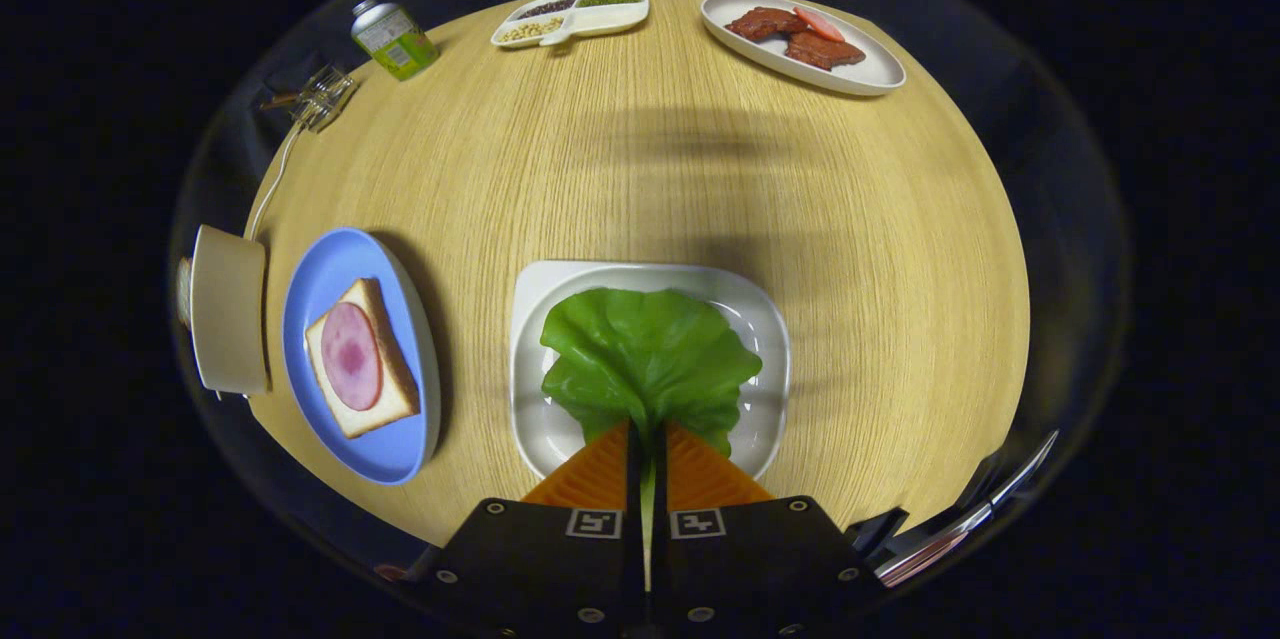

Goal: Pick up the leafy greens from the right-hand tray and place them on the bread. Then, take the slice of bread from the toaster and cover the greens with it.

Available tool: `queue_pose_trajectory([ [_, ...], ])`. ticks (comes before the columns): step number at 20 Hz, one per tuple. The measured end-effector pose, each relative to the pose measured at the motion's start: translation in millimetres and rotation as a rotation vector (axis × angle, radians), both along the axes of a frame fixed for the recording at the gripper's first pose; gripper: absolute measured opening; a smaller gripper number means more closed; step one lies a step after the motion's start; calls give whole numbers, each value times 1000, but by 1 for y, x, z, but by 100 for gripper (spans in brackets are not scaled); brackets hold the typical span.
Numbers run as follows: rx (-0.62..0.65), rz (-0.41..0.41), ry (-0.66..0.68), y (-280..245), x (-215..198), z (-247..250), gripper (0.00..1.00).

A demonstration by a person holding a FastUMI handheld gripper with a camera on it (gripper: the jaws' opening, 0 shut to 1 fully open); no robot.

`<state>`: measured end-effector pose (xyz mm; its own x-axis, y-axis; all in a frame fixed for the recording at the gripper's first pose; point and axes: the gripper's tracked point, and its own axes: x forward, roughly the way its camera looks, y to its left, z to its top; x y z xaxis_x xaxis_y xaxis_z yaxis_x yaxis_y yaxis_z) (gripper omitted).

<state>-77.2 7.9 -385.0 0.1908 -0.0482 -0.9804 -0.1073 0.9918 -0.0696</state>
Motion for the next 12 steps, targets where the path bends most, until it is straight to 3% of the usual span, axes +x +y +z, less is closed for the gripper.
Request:
queue_pose_trajectory([
  [12, 130, 27, -127, 85, 9, 91, 3],
])
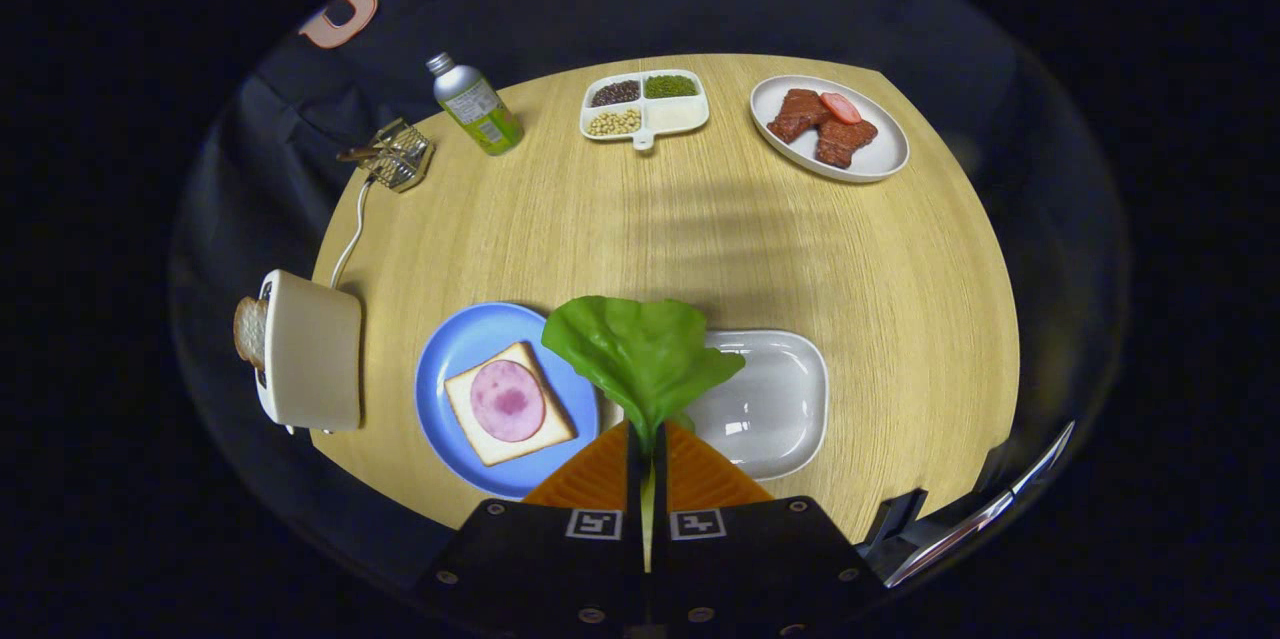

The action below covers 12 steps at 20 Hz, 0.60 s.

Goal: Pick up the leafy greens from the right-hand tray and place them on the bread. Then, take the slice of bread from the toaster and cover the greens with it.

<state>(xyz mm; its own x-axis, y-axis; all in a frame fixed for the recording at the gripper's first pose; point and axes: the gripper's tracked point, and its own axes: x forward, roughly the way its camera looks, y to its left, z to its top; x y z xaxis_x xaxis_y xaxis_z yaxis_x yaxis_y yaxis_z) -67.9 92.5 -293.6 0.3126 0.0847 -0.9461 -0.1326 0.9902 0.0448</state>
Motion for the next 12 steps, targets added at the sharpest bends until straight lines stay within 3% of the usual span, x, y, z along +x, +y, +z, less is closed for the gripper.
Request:
queue_pose_trajectory([
  [12, -29, 141, 45, 86, -22, -21, 3],
])
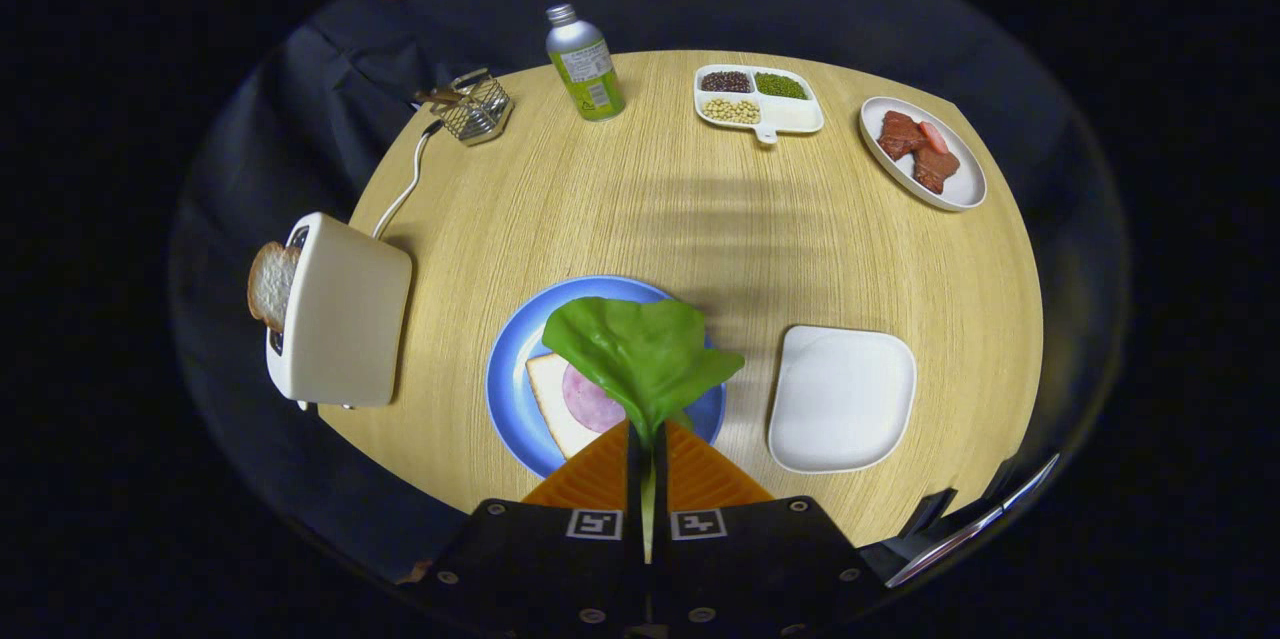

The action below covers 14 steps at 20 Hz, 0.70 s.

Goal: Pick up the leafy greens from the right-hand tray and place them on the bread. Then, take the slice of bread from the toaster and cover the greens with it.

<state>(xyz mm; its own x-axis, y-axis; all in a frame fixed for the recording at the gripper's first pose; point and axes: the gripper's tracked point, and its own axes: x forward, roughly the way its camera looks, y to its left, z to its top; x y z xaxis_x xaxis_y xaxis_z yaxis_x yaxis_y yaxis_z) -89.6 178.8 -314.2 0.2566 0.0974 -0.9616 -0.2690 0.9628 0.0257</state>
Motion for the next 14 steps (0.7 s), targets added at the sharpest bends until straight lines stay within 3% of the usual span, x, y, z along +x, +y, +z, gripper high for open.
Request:
queue_pose_trajectory([
  [5, -28, 39, 1, 24, 1, -20, 4],
  [8, -126, 40, -14, 18, 7, -40, 7],
  [14, -130, 30, -7, 33, 5, -48, 36],
])
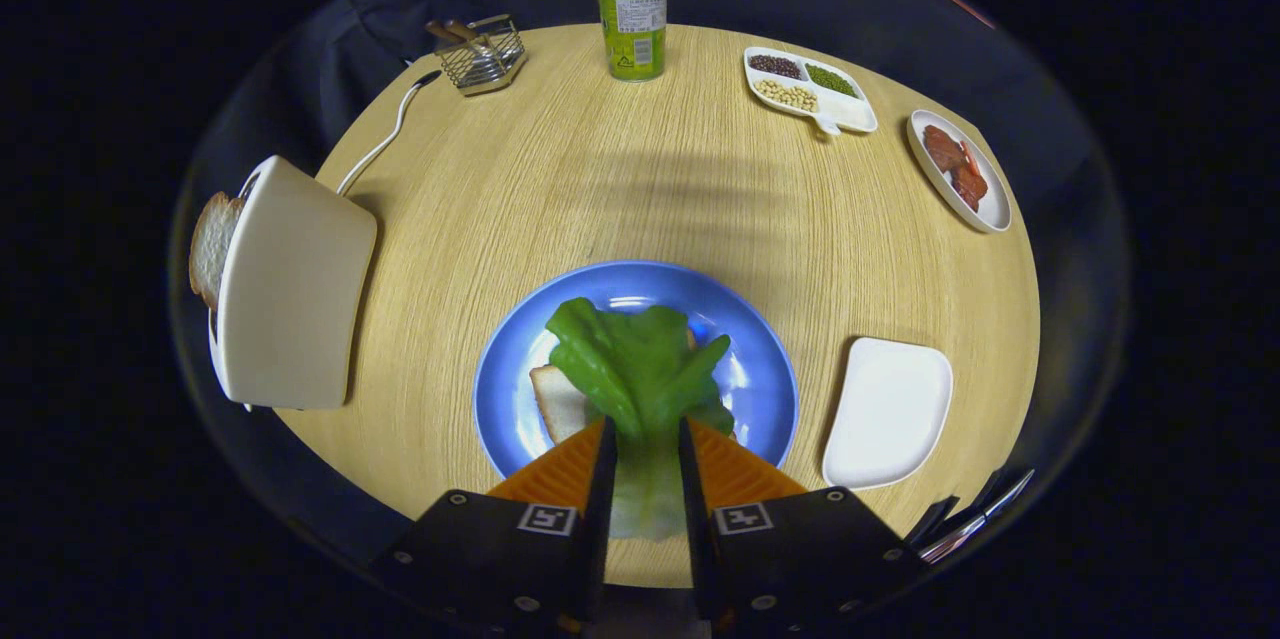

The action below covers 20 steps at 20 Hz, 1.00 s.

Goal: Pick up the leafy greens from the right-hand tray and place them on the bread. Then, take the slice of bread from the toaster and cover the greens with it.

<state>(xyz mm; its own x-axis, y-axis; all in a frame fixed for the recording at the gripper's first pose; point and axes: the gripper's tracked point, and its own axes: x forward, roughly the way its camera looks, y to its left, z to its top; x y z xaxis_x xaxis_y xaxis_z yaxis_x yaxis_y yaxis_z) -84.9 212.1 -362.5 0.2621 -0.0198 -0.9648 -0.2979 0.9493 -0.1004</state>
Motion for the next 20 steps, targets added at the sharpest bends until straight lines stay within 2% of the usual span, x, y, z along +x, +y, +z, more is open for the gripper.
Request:
queue_pose_trajectory([
  [3, 26, -43, -13, 9, 4, 12, 63],
  [6, 81, -52, -27, 33, 5, 35, 68],
  [8, 94, -42, -36, 48, 6, 54, 79],
  [9, 105, -42, -41, 57, 7, 62, 89],
  [11, 132, -34, -46, 78, 8, 81, 96],
  [16, 191, 49, -72, 144, 12, 119, 98],
  [20, 230, 124, -41, 204, 0, 133, 97],
])
